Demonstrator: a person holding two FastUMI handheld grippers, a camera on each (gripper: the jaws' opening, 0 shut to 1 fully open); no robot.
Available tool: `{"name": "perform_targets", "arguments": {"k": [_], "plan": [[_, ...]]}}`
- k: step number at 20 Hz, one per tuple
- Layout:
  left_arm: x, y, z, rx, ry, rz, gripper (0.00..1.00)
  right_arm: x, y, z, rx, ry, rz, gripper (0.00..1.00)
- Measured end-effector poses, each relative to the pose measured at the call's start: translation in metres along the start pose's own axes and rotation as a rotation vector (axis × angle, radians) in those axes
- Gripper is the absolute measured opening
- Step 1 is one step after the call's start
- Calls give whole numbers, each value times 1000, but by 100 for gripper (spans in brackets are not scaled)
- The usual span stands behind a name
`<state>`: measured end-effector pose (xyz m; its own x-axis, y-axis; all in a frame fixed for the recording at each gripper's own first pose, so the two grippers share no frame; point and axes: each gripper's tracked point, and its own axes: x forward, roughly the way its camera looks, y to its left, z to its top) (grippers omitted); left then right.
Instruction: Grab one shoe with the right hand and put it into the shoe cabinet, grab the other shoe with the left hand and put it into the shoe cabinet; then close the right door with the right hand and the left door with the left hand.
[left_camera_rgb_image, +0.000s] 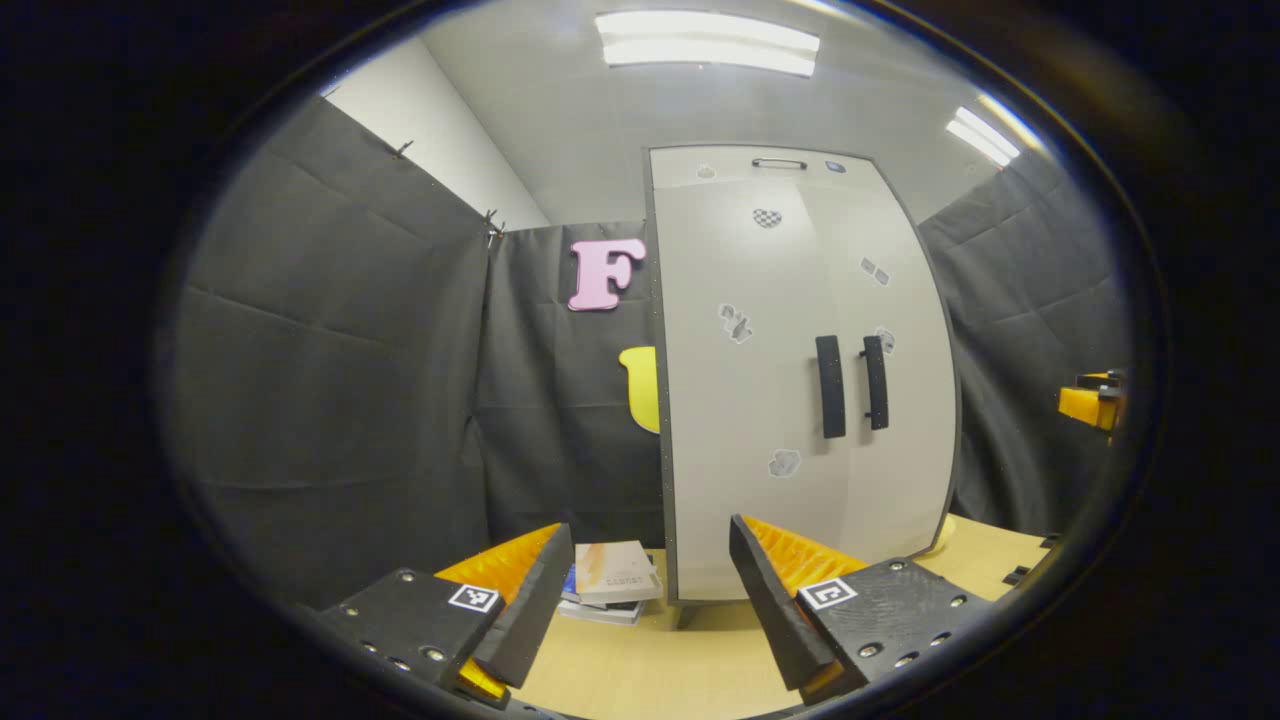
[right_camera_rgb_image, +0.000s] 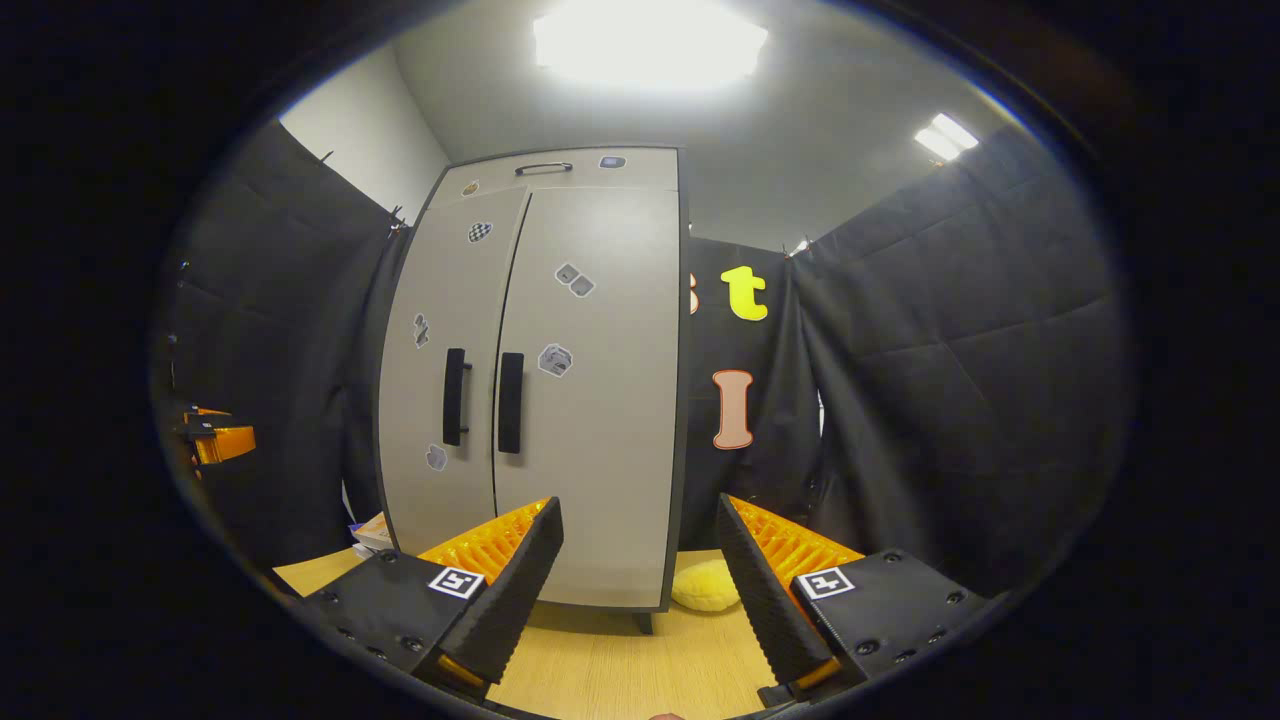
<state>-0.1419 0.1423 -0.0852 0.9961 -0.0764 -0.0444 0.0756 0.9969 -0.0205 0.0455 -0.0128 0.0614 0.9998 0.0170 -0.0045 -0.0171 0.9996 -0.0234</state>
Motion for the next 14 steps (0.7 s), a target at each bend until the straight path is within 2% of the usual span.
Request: {"name": "perform_targets", "arguments": {"k": [11, 12, 13, 14], "plan": [[27, -5, -8, 1, 5, -20, 99, 14, 1, -4, -3, 0, -16, 97], [31, -7, -10, 2, 7, -24, 92, 17, 0, -6, -2, 3, -22, 96], [36, -8, -13, 1, 11, -32, 92, 18, 1, -7, 1, 7, -27, 97], [41, -10, -15, -1, 14, -41, 99, 20, 1, -9, 2, 12, -32, 97]]}}
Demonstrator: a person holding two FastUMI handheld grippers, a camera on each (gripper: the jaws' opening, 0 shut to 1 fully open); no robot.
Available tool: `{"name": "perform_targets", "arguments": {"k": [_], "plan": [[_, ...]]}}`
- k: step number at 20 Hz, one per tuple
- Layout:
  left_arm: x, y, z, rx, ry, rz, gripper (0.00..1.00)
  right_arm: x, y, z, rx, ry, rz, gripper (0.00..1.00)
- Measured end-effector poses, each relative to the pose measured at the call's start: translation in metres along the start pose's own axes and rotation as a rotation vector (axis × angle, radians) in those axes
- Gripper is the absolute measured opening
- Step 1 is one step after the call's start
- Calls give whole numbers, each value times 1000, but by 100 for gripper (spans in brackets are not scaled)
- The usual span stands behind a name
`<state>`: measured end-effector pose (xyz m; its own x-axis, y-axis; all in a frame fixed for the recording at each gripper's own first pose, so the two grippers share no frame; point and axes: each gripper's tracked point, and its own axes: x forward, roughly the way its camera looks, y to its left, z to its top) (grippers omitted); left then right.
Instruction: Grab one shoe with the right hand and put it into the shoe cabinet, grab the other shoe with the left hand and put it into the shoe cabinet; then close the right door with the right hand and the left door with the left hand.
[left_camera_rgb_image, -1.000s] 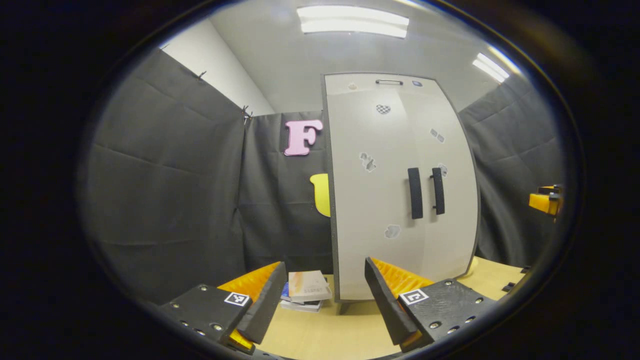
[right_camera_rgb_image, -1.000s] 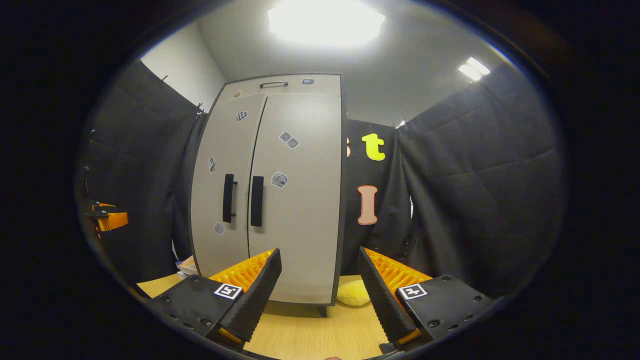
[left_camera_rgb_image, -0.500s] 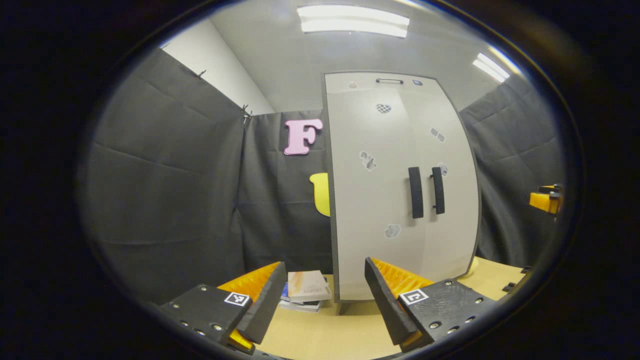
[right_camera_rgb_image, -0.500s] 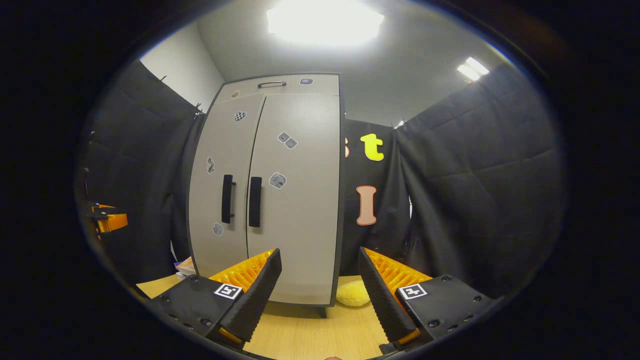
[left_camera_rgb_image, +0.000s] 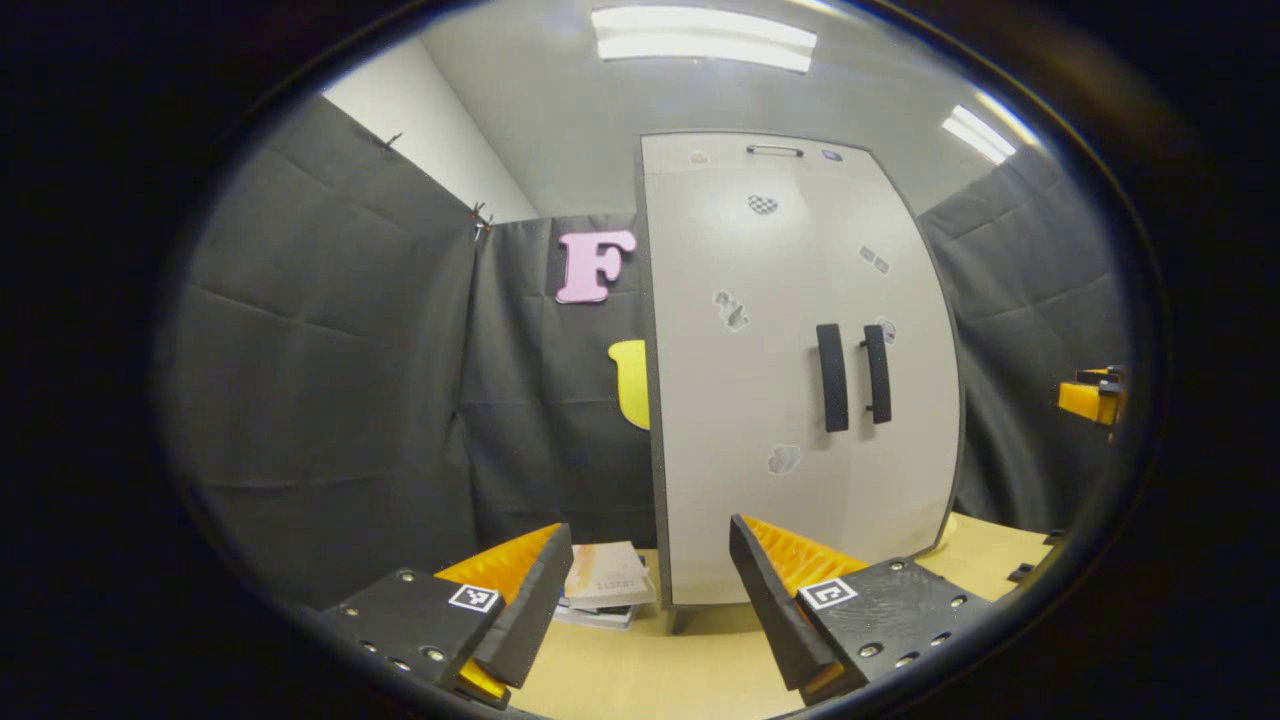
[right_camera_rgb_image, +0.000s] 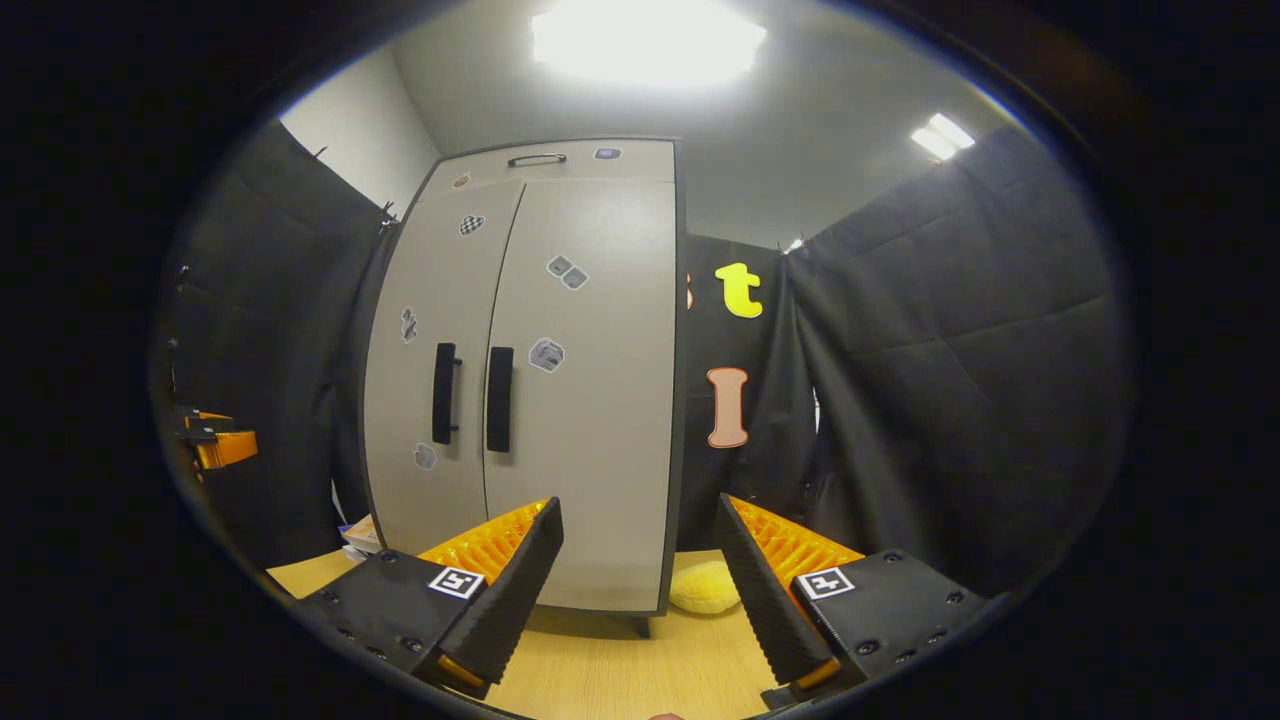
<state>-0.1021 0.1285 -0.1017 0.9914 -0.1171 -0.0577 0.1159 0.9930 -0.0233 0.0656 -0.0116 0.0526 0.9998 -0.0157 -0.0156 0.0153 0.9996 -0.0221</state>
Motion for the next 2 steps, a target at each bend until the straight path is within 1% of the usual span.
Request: {"name": "perform_targets", "arguments": {"k": [2], "plan": [[11, 0, -4, -7, 3, -10, 99, 3, 1, -1, -1, 1, -7, 98]]}}
